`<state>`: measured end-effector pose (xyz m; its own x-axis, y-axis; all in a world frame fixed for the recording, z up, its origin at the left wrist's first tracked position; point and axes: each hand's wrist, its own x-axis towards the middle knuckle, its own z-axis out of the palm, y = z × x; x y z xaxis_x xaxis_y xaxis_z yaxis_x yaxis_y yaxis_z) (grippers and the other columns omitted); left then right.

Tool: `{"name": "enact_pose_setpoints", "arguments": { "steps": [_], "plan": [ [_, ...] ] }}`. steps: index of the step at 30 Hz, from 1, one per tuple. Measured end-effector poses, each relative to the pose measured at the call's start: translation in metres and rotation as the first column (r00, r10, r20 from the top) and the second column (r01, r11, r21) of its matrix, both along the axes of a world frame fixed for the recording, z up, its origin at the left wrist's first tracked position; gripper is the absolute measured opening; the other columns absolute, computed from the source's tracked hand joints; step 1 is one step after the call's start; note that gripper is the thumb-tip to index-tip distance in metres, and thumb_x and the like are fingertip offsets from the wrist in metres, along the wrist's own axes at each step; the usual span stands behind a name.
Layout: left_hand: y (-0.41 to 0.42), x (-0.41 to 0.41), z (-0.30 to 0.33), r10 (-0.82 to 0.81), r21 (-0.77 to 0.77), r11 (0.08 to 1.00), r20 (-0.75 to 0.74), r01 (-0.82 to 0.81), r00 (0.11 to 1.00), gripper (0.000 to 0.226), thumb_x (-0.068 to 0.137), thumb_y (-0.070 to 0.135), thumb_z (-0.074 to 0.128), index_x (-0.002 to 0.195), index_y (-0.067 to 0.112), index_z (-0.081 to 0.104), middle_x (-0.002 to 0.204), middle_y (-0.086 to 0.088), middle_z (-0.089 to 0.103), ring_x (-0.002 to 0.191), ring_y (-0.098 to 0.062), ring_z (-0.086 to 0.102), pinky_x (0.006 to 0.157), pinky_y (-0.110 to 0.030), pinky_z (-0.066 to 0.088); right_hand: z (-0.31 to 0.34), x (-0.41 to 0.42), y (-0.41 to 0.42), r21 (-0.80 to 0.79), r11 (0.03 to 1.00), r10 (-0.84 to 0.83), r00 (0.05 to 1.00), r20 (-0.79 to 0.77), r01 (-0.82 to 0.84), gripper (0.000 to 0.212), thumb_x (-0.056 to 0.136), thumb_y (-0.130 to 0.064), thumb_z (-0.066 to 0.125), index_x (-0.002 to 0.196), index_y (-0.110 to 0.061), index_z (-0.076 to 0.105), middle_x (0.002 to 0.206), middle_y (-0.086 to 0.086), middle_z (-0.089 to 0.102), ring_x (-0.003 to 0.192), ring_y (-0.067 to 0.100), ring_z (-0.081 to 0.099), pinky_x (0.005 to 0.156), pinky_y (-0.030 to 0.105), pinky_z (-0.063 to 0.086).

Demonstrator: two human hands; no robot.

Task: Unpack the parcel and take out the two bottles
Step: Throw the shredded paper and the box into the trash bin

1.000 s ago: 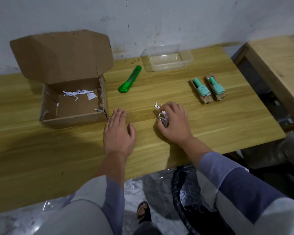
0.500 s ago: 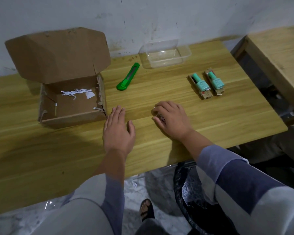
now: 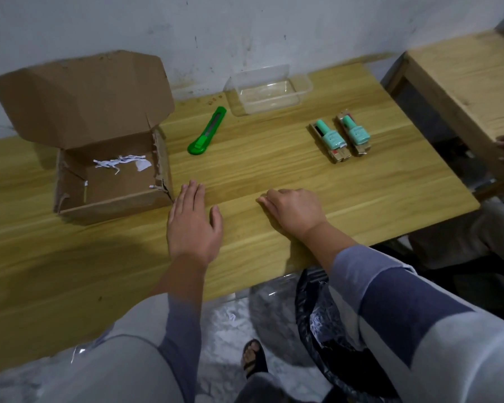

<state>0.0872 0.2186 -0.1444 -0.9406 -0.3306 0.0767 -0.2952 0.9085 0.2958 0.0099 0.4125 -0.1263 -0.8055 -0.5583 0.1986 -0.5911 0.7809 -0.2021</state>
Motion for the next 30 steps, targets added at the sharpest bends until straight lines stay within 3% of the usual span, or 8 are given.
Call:
{"name": "enact_pose_setpoints", "arguments": {
  "steps": [4,9,13,17,21,23,26,30],
  "plan": [
    [0.002,0.0,0.003,-0.018,-0.012,1.0,0.028,0.019,0.999,0.056,0.098,0.034,0.034,0.148,0.011,0.028,0.159,-0.004,0.021,0.148,-0.018,0.014,0.121,-0.035,0.011,0.008,0.003,0.019,0.072,0.991,-0.122,0.985,0.12,0.114,0.039,0.1,-0.035,0.032,0.099,-0.008,0.061,0.088,0.016,0.069,0.081,0.038,0.065,0.067,0.04,0.048],
    [0.028,-0.011,0.02,-0.022,-0.044,0.999,0.133,0.028,0.991,0.054,0.1,0.031,0.03,0.15,0.011,0.022,0.16,-0.007,0.016,0.149,-0.021,0.006,0.12,-0.043,0.003,0.023,0.007,0.075,0.013,0.967,-0.255,0.957,0.136,0.255,0.038,0.1,-0.035,0.035,0.088,-0.009,0.059,0.065,0.007,0.056,0.06,0.03,0.058,0.053,0.033,0.042],
    [0.094,-0.023,0.043,-0.273,-0.013,0.961,0.1,0.276,0.957,0.048,0.099,0.026,0.033,0.146,0.016,0.031,0.16,-0.002,0.017,0.149,-0.017,0.006,0.119,-0.041,-0.001,0.034,0.022,0.128,-0.012,0.919,-0.388,0.911,0.141,0.393,0.034,0.099,-0.034,0.039,0.073,-0.015,0.049,0.059,0.004,0.047,0.052,0.026,0.044,0.05,0.028,0.029],
    [0.172,-0.028,0.053,-0.414,0.107,0.909,0.111,0.404,0.903,0.046,0.099,0.025,0.034,0.145,0.017,0.034,0.161,0.0,0.014,0.149,-0.015,0.004,0.119,-0.041,0.0,0.039,0.051,0.183,0.011,0.862,-0.503,0.85,0.156,0.508,0.032,0.099,-0.03,0.042,0.071,-0.015,0.044,0.058,0.005,0.043,0.051,0.029,0.039,0.043,0.028,0.014],
    [0.233,-0.035,0.052,-0.535,0.149,0.845,0.227,0.513,0.814,0.052,0.101,0.032,0.03,0.15,0.019,0.022,0.162,0.001,0.006,0.149,-0.015,0.0,0.119,-0.045,0.001,0.026,0.08,0.231,0.047,0.825,-0.56,0.802,0.206,0.563,0.034,0.099,-0.033,0.04,0.074,-0.011,0.048,0.063,0.013,0.056,0.06,0.04,0.055,0.047,0.032,0.026],
    [0.25,-0.038,0.047,-0.53,0.152,0.847,0.323,0.509,0.784,0.054,0.102,0.037,0.026,0.152,0.021,0.016,0.162,0.001,0.002,0.149,-0.018,-0.001,0.119,-0.046,0.003,0.017,0.09,0.25,0.046,0.822,-0.55,0.771,0.321,0.567,0.029,0.098,-0.034,0.041,0.083,-0.011,0.051,0.075,0.013,0.063,0.067,0.037,0.058,0.049,0.034,0.036],
    [0.261,-0.036,0.038,-0.497,0.128,0.862,0.41,0.491,0.765,0.057,0.101,0.041,0.025,0.153,0.022,0.008,0.162,-0.002,-0.005,0.149,-0.023,-0.006,0.12,-0.046,0.002,0.004,0.101,0.266,0.059,0.841,-0.473,0.677,0.564,0.538,0.02,0.093,-0.035,0.051,0.095,-0.016,0.057,0.094,0.007,0.066,0.086,0.029,0.062,0.066,0.038,0.051],
    [0.262,-0.032,0.034,-0.476,0.071,0.867,0.411,0.493,0.777,0.06,0.101,0.042,0.026,0.153,0.023,0.003,0.161,-0.001,-0.01,0.148,-0.023,-0.009,0.12,-0.046,0.001,-0.012,0.109,0.281,0.014,0.808,-0.424,0.565,0.708,0.589,0.013,0.085,-0.038,0.065,0.089,-0.029,0.056,0.098,0.0,0.065,0.092,0.022,0.061,0.08,0.042,0.051]
  ]
}}
